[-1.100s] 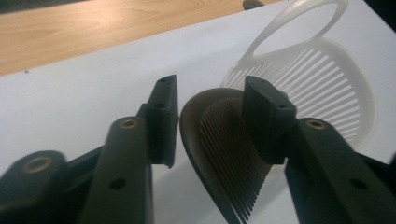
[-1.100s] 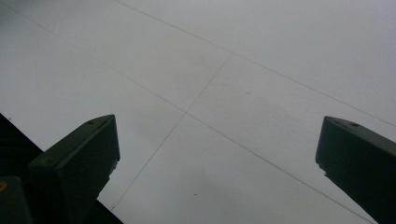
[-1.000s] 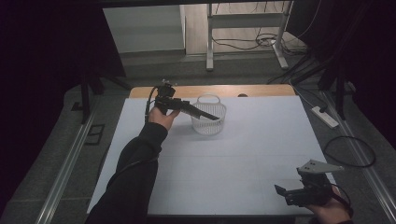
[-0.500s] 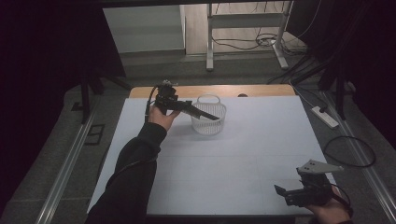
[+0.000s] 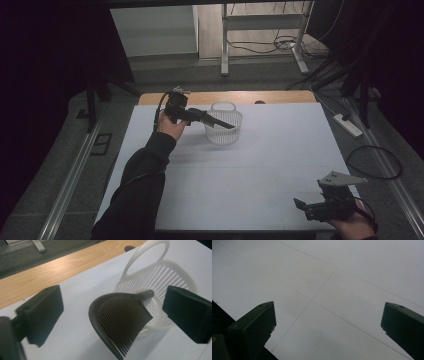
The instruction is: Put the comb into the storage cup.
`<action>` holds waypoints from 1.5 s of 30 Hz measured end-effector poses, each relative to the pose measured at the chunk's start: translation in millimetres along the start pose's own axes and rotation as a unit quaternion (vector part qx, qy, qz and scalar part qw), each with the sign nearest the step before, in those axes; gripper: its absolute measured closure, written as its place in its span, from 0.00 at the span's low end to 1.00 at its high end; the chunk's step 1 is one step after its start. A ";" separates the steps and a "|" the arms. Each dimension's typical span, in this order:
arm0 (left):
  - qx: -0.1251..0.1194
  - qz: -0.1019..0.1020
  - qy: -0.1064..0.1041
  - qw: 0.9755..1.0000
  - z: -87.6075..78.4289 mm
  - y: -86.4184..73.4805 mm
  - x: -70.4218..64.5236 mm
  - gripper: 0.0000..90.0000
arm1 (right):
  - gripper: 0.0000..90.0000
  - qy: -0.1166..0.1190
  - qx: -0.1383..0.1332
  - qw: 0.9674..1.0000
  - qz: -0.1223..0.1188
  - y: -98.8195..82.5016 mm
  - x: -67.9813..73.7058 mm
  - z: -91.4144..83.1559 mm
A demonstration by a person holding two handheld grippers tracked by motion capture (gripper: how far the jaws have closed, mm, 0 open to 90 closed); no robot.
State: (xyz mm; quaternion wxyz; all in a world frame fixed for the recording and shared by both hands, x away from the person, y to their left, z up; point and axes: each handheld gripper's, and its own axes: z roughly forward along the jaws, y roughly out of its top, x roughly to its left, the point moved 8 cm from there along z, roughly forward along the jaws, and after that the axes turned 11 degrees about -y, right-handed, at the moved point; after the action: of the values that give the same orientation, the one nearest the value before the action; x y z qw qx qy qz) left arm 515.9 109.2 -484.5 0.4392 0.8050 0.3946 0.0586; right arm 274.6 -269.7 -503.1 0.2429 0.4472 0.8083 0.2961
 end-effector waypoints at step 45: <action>-0.033 0.017 -0.054 0.998 -28.3 -24.7 -12.6 0.00 | 0.00 -0.017 -0.005 1.000 0.008 0.9 -2.4 -0.7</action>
State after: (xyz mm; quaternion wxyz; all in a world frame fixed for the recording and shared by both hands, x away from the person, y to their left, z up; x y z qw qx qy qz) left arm 480.5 126.7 -482.8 0.4847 0.7987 0.3548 0.0357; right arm 275.8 -271.6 -501.7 0.2563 0.4574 0.7989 0.2947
